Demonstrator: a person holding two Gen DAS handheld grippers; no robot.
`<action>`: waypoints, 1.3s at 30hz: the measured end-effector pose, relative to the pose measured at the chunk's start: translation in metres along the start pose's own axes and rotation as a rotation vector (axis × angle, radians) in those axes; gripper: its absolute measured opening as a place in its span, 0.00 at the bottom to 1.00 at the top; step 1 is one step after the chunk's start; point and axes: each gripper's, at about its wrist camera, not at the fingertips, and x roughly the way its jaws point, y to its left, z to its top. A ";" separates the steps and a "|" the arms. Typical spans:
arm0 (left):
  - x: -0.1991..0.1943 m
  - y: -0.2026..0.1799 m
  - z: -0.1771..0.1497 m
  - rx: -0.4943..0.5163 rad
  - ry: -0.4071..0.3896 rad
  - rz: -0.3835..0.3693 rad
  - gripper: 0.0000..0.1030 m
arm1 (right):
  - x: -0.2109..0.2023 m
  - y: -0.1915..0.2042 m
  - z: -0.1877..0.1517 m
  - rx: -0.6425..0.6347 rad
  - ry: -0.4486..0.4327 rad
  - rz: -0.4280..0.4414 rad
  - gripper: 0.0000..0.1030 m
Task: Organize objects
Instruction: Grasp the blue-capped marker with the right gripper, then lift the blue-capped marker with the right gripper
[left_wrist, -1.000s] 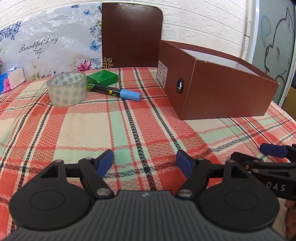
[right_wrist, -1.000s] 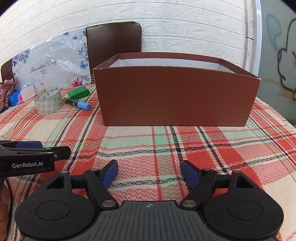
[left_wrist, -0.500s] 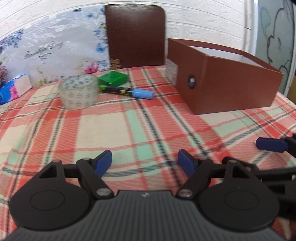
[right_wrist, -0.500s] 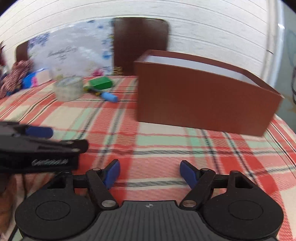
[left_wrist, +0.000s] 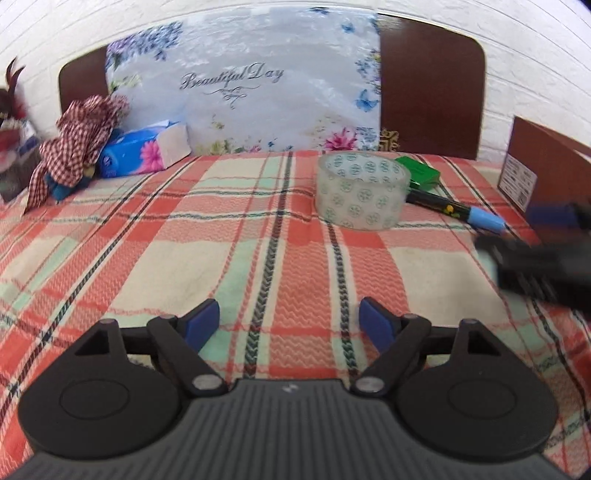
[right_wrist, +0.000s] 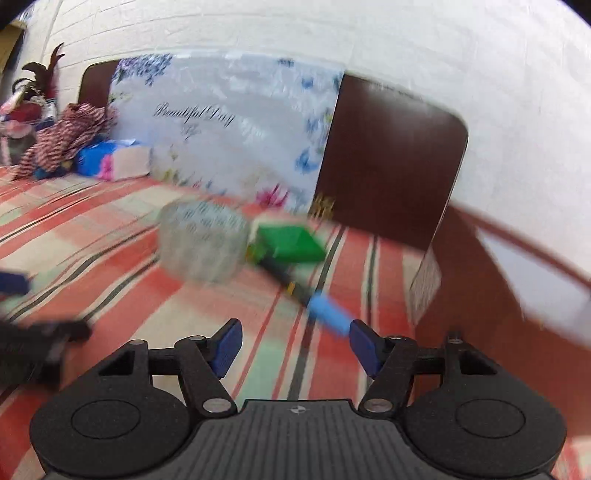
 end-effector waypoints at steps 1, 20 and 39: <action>0.000 0.000 0.000 0.003 0.000 -0.005 0.82 | 0.013 -0.005 0.006 0.007 0.017 0.001 0.65; 0.005 -0.002 -0.001 0.004 0.017 0.011 0.86 | -0.104 -0.034 -0.068 0.115 0.148 0.279 0.19; -0.002 -0.025 -0.003 0.128 -0.003 0.145 0.92 | -0.132 -0.074 -0.101 0.272 0.112 0.338 0.19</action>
